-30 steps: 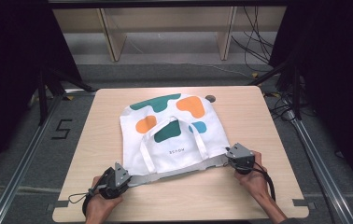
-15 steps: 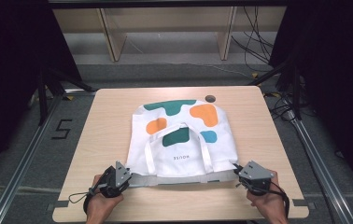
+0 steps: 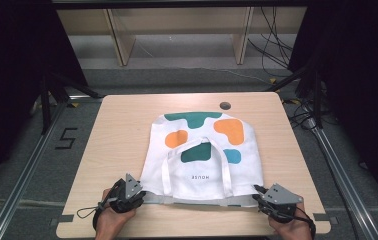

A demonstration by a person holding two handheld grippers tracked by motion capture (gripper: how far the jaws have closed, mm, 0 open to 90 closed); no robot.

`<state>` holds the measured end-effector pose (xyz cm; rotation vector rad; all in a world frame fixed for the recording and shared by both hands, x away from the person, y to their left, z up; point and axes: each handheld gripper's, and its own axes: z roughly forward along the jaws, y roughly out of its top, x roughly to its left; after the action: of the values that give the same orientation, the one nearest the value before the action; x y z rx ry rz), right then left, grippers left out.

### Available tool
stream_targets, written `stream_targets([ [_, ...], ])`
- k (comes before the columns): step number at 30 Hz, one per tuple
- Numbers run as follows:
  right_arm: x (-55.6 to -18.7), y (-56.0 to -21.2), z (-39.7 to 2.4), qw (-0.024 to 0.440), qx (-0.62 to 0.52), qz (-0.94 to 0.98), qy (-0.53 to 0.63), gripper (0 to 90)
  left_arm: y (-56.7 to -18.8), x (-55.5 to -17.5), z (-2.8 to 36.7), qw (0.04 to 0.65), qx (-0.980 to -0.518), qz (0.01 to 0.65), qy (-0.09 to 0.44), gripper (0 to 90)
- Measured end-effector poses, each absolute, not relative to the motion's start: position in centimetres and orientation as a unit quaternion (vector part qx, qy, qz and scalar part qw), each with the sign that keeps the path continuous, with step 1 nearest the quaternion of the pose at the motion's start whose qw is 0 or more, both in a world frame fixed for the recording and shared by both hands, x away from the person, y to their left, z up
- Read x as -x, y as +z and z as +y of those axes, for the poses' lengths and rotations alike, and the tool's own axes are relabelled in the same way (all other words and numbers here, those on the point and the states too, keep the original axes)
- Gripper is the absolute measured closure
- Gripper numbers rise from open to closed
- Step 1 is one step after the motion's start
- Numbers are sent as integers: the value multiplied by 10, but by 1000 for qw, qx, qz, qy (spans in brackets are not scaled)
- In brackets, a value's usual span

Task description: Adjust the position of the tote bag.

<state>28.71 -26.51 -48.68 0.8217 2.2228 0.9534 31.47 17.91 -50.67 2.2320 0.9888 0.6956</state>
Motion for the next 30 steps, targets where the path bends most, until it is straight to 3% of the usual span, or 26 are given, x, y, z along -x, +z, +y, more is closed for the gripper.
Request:
stream_targets([
  [11,-298,-497,-260,321,-299,855,277,679,-509,-319,184,280,-831,401,264,505],
  [18,-303,-499,-262,297,-316,851,297,742,-509,-327,181,299,-831,396,251,474],
  [23,-306,-499,-262,289,-310,855,298,799,-510,-330,178,302,-841,375,247,587],
  [26,-307,-500,-262,289,-306,857,298,793,-509,-331,181,298,-846,363,251,632],
  [30,-306,-499,-261,294,-314,851,301,745,-508,-331,176,292,-852,342,269,758],
])
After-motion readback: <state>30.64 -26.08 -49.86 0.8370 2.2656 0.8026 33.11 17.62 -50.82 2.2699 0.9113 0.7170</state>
